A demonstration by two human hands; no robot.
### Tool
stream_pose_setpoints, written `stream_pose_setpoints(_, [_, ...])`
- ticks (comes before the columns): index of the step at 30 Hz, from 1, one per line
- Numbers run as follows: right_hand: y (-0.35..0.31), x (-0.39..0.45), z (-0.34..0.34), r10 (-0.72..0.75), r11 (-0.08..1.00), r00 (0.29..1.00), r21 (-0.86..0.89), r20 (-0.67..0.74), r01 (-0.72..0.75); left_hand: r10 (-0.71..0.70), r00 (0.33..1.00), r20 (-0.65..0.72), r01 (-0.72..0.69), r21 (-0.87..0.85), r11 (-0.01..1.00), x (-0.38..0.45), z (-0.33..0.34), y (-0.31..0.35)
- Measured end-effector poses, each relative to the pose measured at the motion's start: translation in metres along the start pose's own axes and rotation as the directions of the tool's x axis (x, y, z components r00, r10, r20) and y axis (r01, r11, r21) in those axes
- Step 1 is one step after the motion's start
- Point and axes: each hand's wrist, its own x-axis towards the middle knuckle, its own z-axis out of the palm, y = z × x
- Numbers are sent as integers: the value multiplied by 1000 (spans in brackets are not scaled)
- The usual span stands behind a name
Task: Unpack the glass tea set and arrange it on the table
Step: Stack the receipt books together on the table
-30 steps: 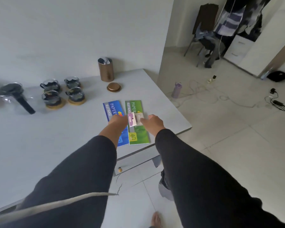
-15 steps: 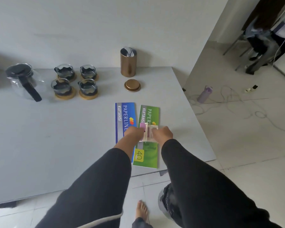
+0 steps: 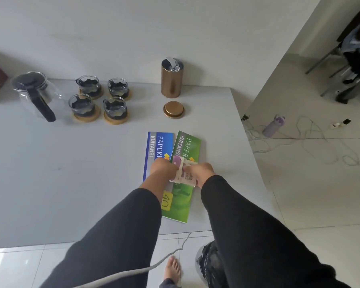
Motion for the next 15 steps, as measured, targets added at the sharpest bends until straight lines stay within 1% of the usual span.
stream_pose_setpoints(3, [-13,-6,11,-39,999,999,-31,18,39,-22,999,-45,21,-11,1000,7,-14,-10])
stream_pose_setpoints(7, [-24,-10,28,-95,981,995,-169,33,99,-71,994,-81,66,-59,996,12,-27,-30])
stream_pose_setpoints(11, [-23,-14,47,-111,953,992,-276,66,125,-108,982,-152,111,9,994,10,-27,-50])
stream_pose_setpoints(13, [-23,-15,53,-119,945,991,-298,61,132,-101,979,-176,100,-12,995,10,-24,-52])
stream_pose_setpoints(15, [-23,-15,57,-125,946,991,-295,49,134,-90,983,-163,82,-53,995,8,-25,-50])
